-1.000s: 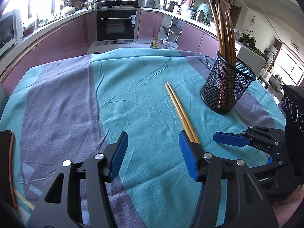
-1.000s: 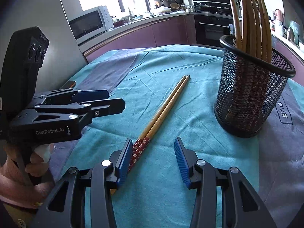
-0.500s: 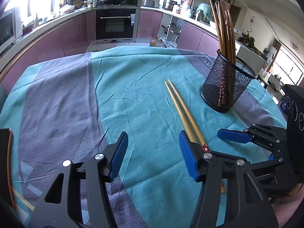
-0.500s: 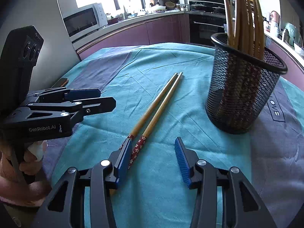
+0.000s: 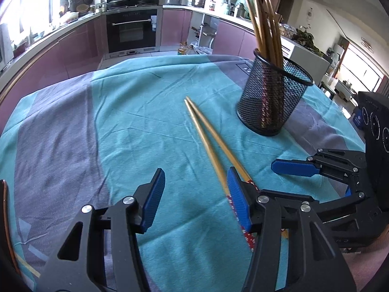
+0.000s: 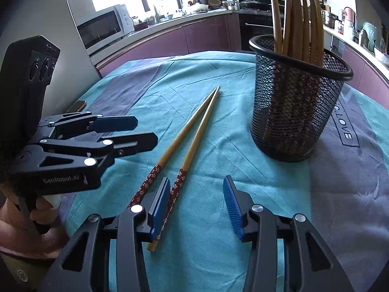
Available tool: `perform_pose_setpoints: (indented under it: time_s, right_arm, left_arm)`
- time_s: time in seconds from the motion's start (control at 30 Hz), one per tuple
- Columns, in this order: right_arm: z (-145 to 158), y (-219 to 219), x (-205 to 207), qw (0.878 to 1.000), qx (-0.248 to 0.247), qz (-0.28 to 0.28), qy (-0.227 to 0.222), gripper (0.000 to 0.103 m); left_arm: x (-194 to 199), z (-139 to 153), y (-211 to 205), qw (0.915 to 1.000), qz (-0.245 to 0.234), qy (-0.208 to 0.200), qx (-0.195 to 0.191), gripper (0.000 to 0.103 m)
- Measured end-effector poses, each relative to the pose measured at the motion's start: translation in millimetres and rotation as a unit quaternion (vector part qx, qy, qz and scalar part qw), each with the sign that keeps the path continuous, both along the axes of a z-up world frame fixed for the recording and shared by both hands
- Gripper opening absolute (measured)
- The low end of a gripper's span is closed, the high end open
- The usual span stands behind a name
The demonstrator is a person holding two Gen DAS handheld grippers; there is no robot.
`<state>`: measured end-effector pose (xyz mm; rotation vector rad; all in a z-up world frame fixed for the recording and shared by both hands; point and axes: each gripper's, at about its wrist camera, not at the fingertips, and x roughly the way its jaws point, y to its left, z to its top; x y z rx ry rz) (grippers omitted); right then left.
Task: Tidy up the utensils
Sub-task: 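Close the right tool on a chopstick while the left tool grasps the other chopstick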
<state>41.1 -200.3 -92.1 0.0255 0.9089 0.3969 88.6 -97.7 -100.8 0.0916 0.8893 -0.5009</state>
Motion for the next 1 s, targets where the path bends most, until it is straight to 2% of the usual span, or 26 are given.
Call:
perform_pose_setpoints:
  time_s: [0.23, 0.37, 0.5, 0.73, 0.8, 0.97, 1.0]
  right_arm:
    - [0, -3, 1, 1.0, 0.004, 0.001, 0.001, 0.043]
    - [1, -4, 2, 1.0, 0.008, 0.002, 0.003, 0.043]
    - [2, -8, 6, 1.0, 0.009, -0.002, 0.001, 0.043]
    - [1, -3, 18, 1.0, 0.007, -0.005, -0.006, 0.043]
    - [1, -3, 24, 1.0, 0.008, -0.011, -0.006, 0.036]
    - [0, -1, 32, 1.0, 0.011, -0.016, -0.006, 0.032]
    - [-1, -1, 32, 1.0, 0.011, -0.017, -0.006, 0.031]
  left_arm:
    - [4, -12, -16, 0.9996, -0.013, 0.018, 0.019, 0.043]
    - [6, -12, -15, 0.9997, -0.009, 0.018, 0.017, 0.039]
    - [8, -12, -10, 0.9996, 0.004, 0.024, 0.012, 0.03]
    - [6, -12, -9, 0.9995, 0.011, 0.023, 0.016, 0.024]
    - [5, -12, -5, 0.9995, 0.014, 0.026, 0.014, 0.022]
    - [4, -12, 0, 0.9994, 0.015, 0.03, 0.009, 0.021]
    - [5, -11, 0, 0.9994, 0.016, 0.029, 0.009, 0.023]
